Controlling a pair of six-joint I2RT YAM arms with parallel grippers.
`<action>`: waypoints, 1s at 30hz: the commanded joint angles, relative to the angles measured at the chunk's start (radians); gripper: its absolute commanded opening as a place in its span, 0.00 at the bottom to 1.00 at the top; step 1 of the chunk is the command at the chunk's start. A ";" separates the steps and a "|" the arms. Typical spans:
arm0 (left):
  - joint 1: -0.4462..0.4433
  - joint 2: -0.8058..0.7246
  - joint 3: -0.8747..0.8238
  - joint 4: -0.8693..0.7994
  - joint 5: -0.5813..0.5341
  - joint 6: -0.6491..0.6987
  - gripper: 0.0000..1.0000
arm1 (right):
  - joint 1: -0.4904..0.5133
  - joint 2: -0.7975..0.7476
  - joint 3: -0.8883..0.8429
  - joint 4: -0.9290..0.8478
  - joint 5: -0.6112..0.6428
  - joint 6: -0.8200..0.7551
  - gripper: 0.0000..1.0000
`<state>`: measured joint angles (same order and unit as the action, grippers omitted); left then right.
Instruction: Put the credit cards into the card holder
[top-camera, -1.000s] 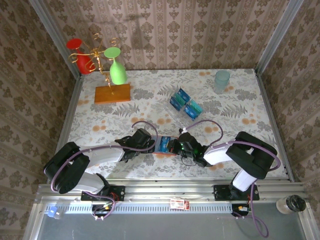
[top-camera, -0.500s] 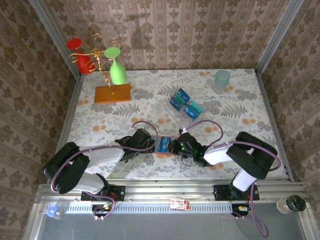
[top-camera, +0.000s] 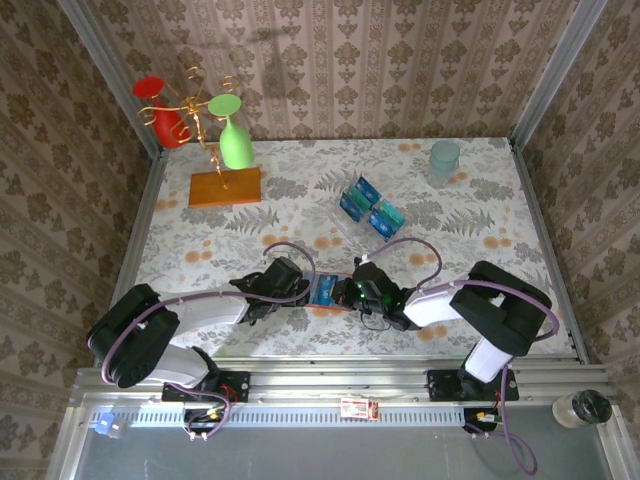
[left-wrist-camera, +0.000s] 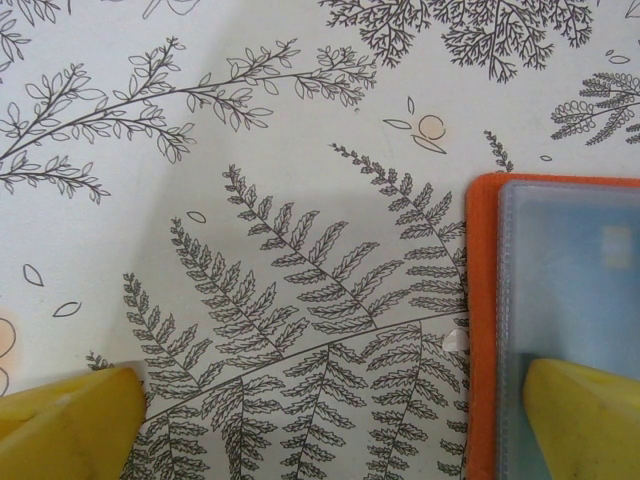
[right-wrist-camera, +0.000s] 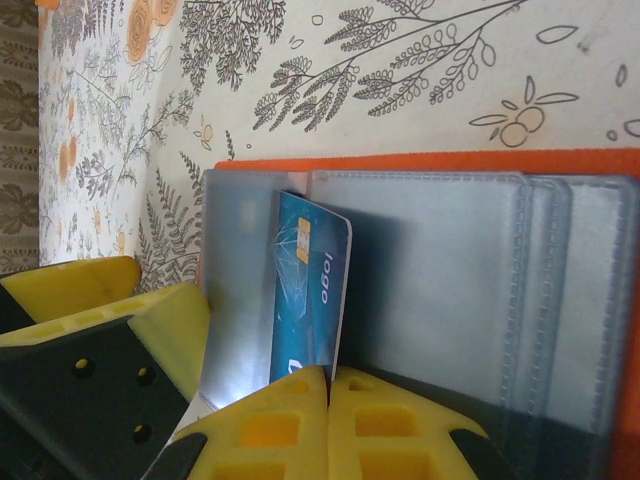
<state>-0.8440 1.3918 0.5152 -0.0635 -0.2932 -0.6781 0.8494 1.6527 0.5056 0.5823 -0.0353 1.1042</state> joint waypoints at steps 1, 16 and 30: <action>0.002 0.015 -0.051 -0.082 0.024 -0.025 1.00 | 0.010 0.044 0.011 -0.107 -0.020 0.000 0.00; 0.016 -0.047 -0.034 -0.112 0.033 -0.019 1.00 | -0.072 0.011 0.173 -0.378 -0.185 -0.162 0.42; 0.147 -0.185 -0.063 -0.174 0.075 0.034 1.00 | -0.078 0.036 0.396 -0.721 -0.143 -0.356 0.13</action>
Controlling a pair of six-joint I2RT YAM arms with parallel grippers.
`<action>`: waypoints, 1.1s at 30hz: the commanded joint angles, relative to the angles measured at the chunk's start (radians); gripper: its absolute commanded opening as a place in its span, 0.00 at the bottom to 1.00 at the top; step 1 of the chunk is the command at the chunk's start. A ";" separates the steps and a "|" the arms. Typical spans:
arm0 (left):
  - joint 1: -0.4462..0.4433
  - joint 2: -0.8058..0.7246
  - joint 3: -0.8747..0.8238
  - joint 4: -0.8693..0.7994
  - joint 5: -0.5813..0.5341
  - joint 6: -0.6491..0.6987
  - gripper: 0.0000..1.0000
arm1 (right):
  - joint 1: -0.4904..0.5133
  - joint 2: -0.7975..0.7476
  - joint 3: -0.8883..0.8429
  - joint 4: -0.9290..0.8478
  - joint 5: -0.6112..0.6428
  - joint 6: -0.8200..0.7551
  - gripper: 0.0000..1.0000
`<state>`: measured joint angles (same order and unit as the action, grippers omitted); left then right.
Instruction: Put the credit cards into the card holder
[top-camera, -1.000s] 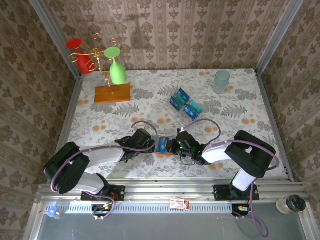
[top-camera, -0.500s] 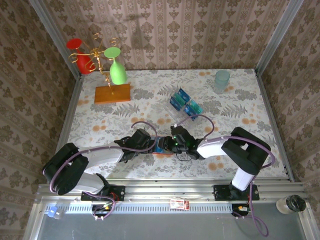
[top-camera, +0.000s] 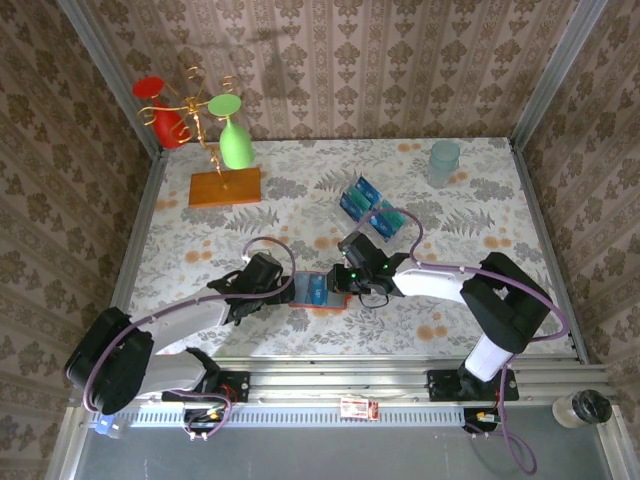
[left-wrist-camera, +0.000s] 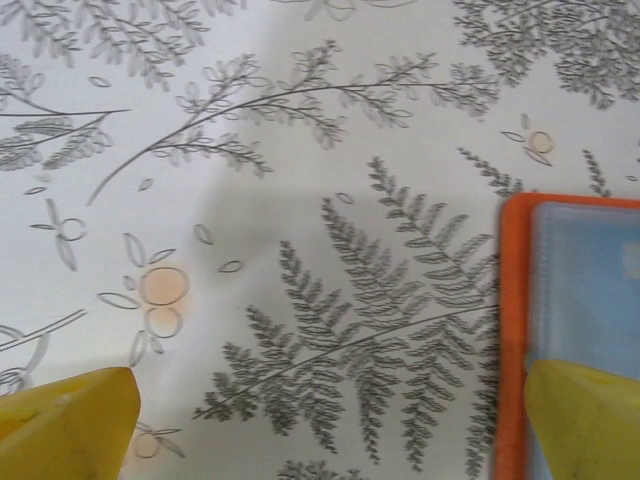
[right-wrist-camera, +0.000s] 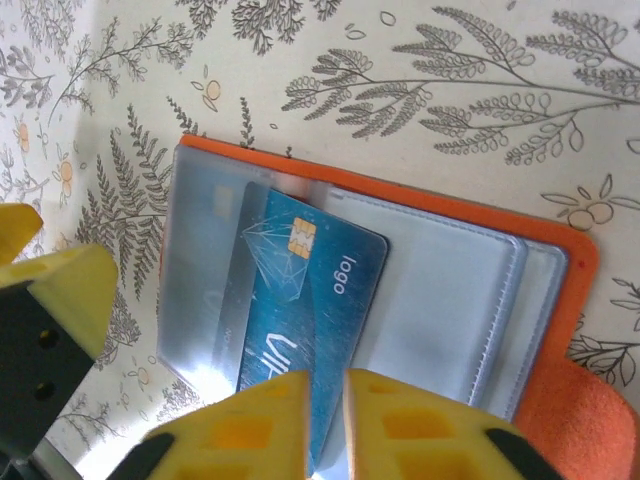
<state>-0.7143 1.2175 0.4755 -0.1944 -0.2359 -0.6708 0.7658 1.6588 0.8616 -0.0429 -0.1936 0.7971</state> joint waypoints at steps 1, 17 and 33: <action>0.021 -0.007 -0.026 -0.045 0.017 0.028 1.00 | 0.007 0.040 0.050 -0.101 0.016 -0.052 0.12; 0.025 0.102 -0.023 0.018 0.047 0.034 1.00 | 0.035 0.156 0.158 -0.156 0.020 -0.076 0.06; 0.021 0.139 -0.024 0.053 0.061 0.032 1.00 | 0.059 0.214 0.238 -0.159 0.002 -0.065 0.06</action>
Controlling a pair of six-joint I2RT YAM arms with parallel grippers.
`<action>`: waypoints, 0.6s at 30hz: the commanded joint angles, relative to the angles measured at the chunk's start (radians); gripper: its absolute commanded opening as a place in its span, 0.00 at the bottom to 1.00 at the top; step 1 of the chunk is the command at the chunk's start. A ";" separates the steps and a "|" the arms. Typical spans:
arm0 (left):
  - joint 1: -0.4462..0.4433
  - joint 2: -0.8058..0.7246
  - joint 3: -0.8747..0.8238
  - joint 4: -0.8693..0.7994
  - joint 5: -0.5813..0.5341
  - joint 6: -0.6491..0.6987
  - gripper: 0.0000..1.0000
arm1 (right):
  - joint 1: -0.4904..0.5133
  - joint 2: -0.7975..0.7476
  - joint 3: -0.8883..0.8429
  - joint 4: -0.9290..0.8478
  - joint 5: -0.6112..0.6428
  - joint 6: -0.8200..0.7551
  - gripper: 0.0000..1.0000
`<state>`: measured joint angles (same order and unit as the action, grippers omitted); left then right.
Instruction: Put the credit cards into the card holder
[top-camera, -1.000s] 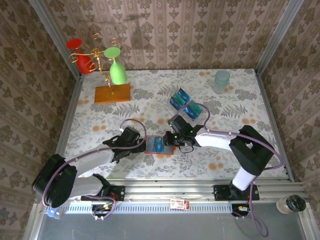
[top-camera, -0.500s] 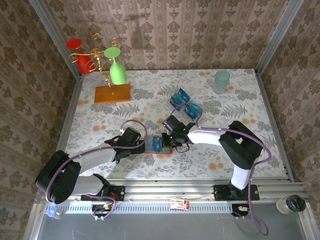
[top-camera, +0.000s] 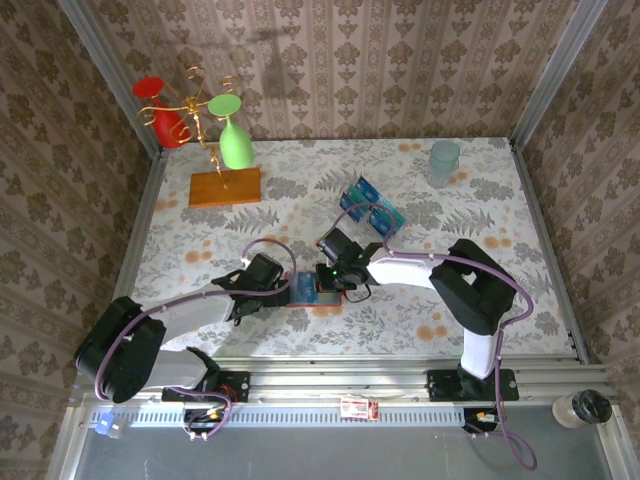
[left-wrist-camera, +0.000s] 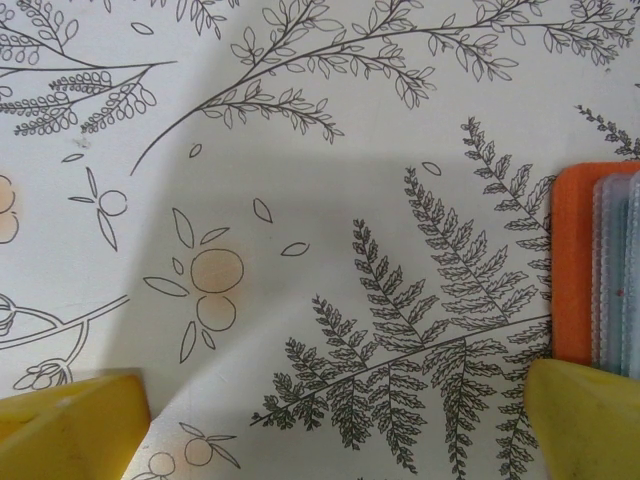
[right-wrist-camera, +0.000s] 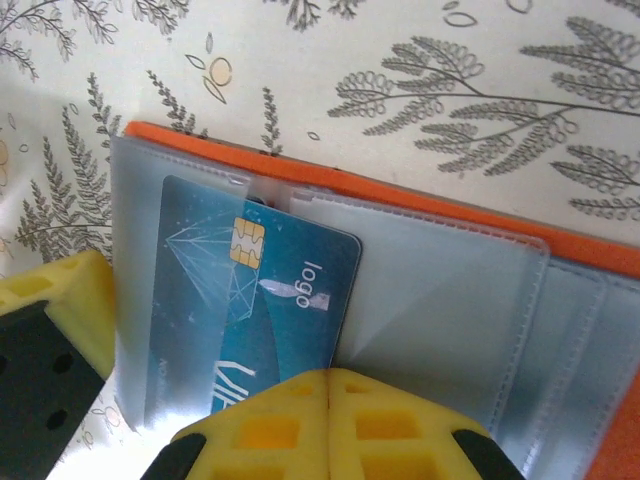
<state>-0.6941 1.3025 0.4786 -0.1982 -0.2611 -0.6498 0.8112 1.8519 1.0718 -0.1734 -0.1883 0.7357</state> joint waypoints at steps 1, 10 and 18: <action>-0.001 0.053 -0.029 0.057 0.088 0.009 1.00 | 0.017 0.024 0.034 -0.029 -0.005 -0.003 0.06; -0.003 0.032 -0.030 0.044 0.083 0.008 1.00 | 0.028 0.064 0.078 -0.007 -0.040 0.020 0.06; 0.015 -0.073 -0.015 -0.042 0.057 0.018 1.00 | 0.022 0.053 0.080 0.009 -0.052 0.021 0.06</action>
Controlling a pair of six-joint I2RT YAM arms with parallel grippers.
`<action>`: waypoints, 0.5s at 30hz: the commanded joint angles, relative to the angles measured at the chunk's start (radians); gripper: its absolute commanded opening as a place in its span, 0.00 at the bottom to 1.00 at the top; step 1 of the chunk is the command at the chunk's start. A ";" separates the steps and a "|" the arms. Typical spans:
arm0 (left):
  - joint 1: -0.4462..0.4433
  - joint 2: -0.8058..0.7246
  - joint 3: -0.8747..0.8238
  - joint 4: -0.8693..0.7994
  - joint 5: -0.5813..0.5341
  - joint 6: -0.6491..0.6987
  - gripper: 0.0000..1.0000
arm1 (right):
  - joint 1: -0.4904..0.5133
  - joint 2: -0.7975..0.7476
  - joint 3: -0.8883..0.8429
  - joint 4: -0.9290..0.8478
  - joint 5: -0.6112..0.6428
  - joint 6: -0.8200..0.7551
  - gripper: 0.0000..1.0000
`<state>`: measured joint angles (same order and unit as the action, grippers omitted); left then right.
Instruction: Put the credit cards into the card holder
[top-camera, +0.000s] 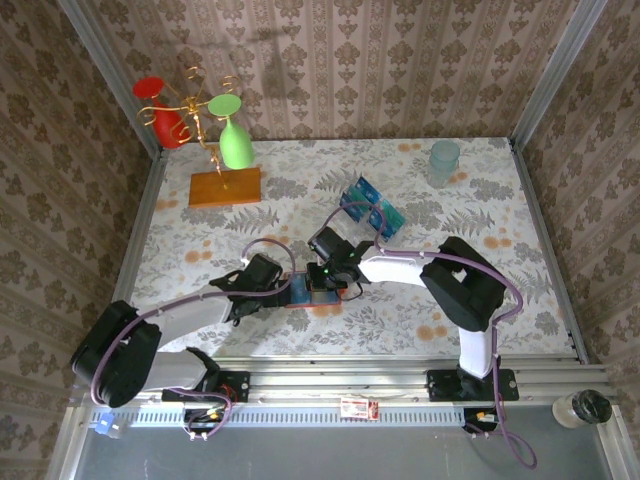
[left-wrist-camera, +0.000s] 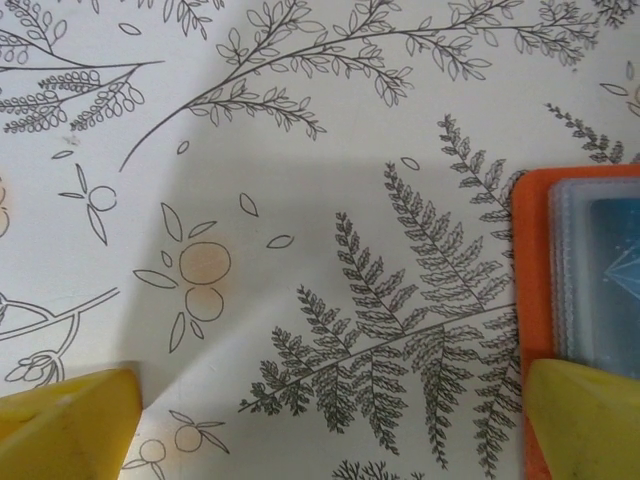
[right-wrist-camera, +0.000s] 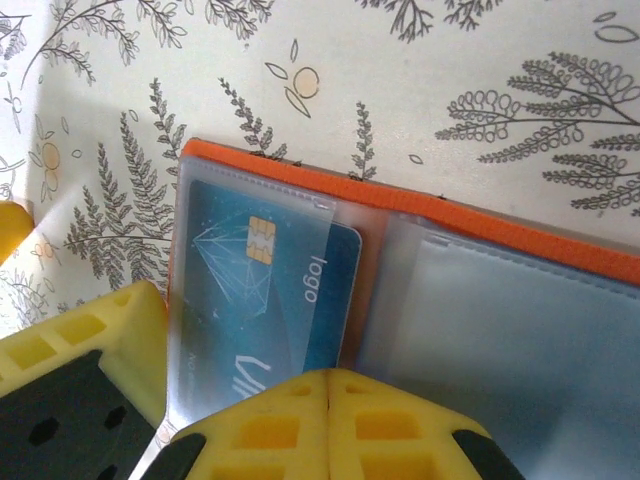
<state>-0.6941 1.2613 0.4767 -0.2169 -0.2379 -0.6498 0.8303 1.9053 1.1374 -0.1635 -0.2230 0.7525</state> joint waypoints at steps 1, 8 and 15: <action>0.020 -0.044 -0.013 -0.033 0.031 0.018 1.00 | 0.004 -0.013 0.010 -0.004 -0.010 0.002 0.06; 0.056 -0.066 -0.025 -0.065 0.029 0.021 1.00 | 0.002 -0.072 -0.019 -0.035 0.033 -0.022 0.06; 0.054 -0.020 -0.013 -0.058 0.031 0.009 1.00 | 0.009 -0.064 -0.043 -0.011 0.014 -0.013 0.06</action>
<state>-0.6453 1.2194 0.4686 -0.2554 -0.2134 -0.6498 0.8303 1.8538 1.1164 -0.1646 -0.2142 0.7506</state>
